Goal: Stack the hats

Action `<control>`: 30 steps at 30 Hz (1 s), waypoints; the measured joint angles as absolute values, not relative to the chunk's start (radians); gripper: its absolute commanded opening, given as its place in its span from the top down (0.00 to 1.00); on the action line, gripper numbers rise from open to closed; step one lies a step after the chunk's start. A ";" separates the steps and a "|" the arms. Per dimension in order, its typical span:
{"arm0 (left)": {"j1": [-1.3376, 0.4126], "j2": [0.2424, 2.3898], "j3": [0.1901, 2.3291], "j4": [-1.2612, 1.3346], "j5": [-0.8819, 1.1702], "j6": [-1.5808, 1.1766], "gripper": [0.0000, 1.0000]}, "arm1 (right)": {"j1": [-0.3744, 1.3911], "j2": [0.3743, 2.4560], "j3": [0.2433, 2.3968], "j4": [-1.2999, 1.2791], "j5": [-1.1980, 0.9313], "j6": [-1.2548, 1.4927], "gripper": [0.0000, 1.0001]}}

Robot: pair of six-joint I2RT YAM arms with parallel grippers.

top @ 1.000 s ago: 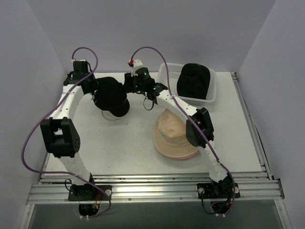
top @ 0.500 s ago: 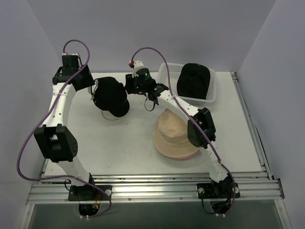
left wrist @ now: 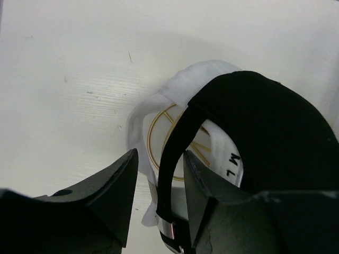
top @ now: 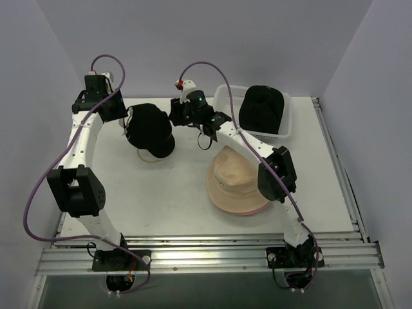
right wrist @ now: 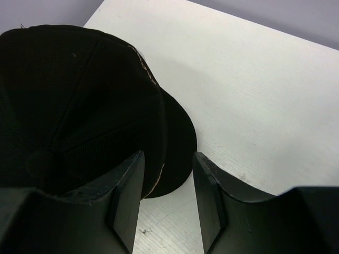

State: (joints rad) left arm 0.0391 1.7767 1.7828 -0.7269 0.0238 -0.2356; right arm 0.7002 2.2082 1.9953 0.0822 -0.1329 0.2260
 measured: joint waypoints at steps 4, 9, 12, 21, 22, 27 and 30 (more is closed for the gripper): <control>0.047 1.838 1.782 -0.707 0.031 -0.231 0.52 | 0.702 2.202 1.990 0.097 -0.144 0.226 0.62; 0.061 1.886 1.782 -0.677 0.036 -0.240 0.52 | 0.709 2.202 1.990 0.098 -0.144 0.222 0.62; 0.064 1.895 1.782 -0.643 0.038 -0.253 0.52 | 0.715 2.203 1.990 0.097 -0.143 0.218 0.62; 0.064 1.920 1.779 -0.589 0.043 -0.266 0.52 | 0.722 2.264 2.041 0.091 -0.127 0.215 0.62; 0.065 1.921 1.779 -0.585 0.043 -0.268 0.52 | 0.722 2.273 2.046 0.089 -0.126 0.215 0.62; 0.067 1.929 1.772 -0.559 0.047 -0.280 0.52 | 0.721 2.303 2.050 0.081 -0.119 0.215 0.62; 0.067 1.930 1.763 -0.543 0.052 -0.286 0.52 | 0.722 2.305 2.050 0.073 -0.119 0.216 0.63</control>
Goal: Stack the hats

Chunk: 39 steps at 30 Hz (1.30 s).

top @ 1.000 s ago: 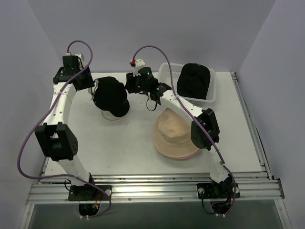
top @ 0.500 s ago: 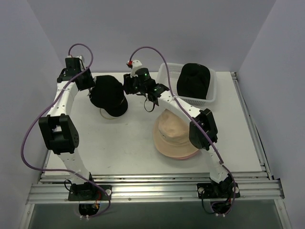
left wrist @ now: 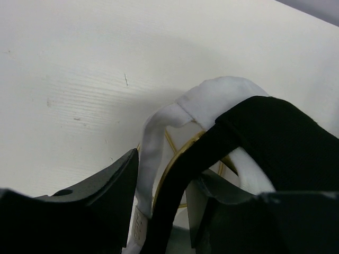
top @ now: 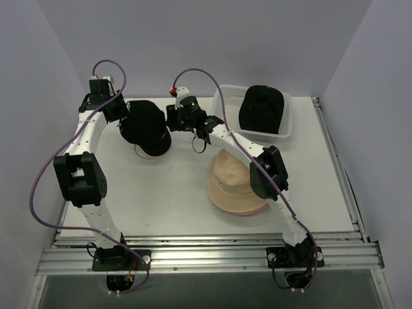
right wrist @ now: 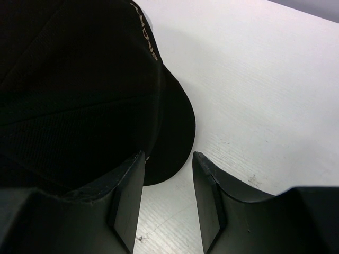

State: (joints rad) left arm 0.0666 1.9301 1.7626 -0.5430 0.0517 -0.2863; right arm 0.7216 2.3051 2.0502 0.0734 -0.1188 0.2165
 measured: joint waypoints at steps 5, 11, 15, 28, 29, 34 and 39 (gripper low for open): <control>0.066 1.967 1.748 -0.546 0.050 -0.295 0.52 | 0.722 2.305 2.052 0.074 -0.119 0.223 0.63; 0.066 1.987 1.746 -0.549 0.025 -0.303 0.52 | 0.722 2.305 2.052 0.075 -0.118 0.233 0.63; 0.066 1.987 1.746 -0.549 0.016 -0.305 0.51 | 0.722 2.305 2.052 0.075 -0.118 0.234 0.63; 0.120 1.949 1.745 -0.604 0.053 -0.330 0.30 | 0.713 2.283 2.034 0.065 -0.117 0.228 0.62; 0.126 1.941 1.745 -0.607 0.061 -0.336 0.28 | 0.712 2.271 2.022 0.063 -0.118 0.226 0.62; 0.138 1.876 1.745 -0.610 0.110 -0.360 0.22 | 0.699 2.163 1.941 0.056 -0.118 0.222 0.62; 0.137 1.837 1.749 -0.611 0.152 -0.364 0.21 | 0.691 2.026 1.879 0.065 -0.117 0.223 0.62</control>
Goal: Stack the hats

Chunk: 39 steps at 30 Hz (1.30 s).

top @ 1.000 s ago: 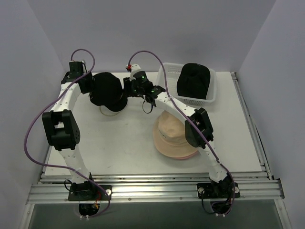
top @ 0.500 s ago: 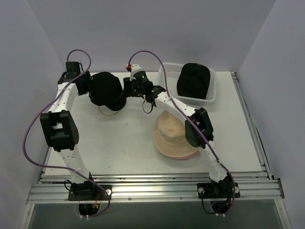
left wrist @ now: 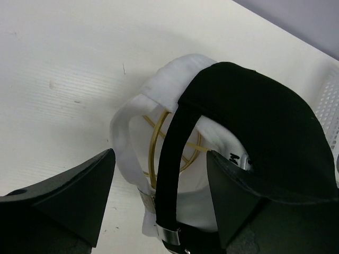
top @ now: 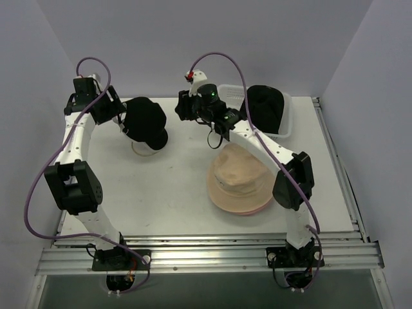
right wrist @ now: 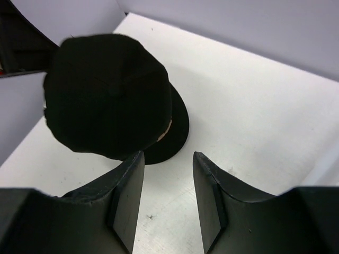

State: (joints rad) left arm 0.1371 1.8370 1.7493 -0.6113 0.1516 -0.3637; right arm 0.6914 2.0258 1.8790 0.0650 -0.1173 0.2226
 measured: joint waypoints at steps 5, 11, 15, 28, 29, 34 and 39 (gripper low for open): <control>0.138 1.833 1.753 -0.644 0.154 -0.363 0.21 | 0.687 1.924 1.848 0.096 -0.115 0.223 0.62; 0.148 1.831 1.754 -0.693 0.120 -0.364 0.22 | 0.687 1.889 1.822 0.105 -0.114 0.223 0.62; 0.157 1.812 1.754 -0.705 0.101 -0.366 0.21 | 0.687 1.887 1.798 0.100 -0.112 0.223 0.61; 0.159 1.689 1.755 -0.708 0.084 -0.391 0.06 | 0.622 1.743 1.668 0.089 -0.131 0.234 0.61; 0.159 1.679 1.755 -0.708 0.083 -0.394 0.06 | 0.617 1.732 1.668 0.084 -0.130 0.234 0.61; 0.130 1.583 1.755 -0.710 0.060 -0.408 0.06 | 0.578 1.684 1.670 0.047 -0.109 0.229 0.61; -0.150 1.391 1.732 -0.680 -0.125 -0.354 0.06 | 0.448 1.668 1.672 0.015 -0.093 0.234 0.60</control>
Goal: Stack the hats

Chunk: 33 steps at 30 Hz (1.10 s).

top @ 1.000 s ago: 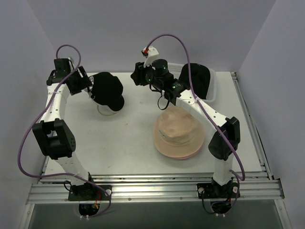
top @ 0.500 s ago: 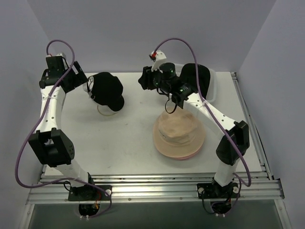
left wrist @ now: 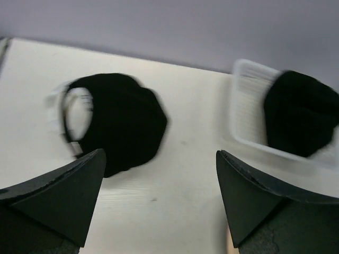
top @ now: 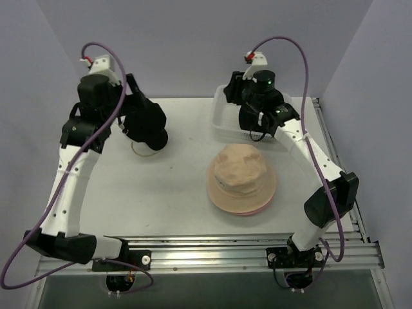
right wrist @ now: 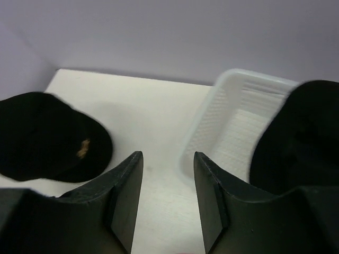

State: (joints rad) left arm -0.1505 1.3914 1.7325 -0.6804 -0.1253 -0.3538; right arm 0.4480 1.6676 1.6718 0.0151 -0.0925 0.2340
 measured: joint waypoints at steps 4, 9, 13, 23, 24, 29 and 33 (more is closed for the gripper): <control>-0.434 1.230 1.646 -0.612 -0.176 -0.338 0.06 | 0.255 1.668 1.672 -0.040 -0.069 0.250 0.60; -0.585 1.135 1.467 -0.470 -0.213 -0.355 0.06 | 0.122 1.710 1.691 -0.093 -0.012 0.262 0.59; -0.649 1.178 1.327 -0.366 -0.196 -0.363 0.06 | 0.123 1.804 1.732 -0.126 0.013 0.261 0.59; -0.705 1.229 1.093 -0.205 -0.183 -0.358 0.06 | 0.127 2.076 1.886 -0.219 0.045 0.258 0.66; -0.706 1.232 1.093 -0.196 -0.184 -0.356 0.06 | 0.127 2.083 1.887 -0.223 0.050 0.257 0.74; -0.710 1.235 1.093 -0.163 -0.199 -0.349 0.06 | 0.127 2.086 1.913 -0.250 0.073 0.242 1.00; -0.712 1.236 1.093 -0.149 -0.211 -0.336 0.06 | 0.128 2.085 1.995 -0.266 0.076 0.226 1.00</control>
State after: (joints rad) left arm -0.7120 1.2358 1.0927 -0.1493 -0.2108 -0.3355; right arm 0.1276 2.0853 1.9949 -0.2661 0.0765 0.2264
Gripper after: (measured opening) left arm 0.939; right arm 0.024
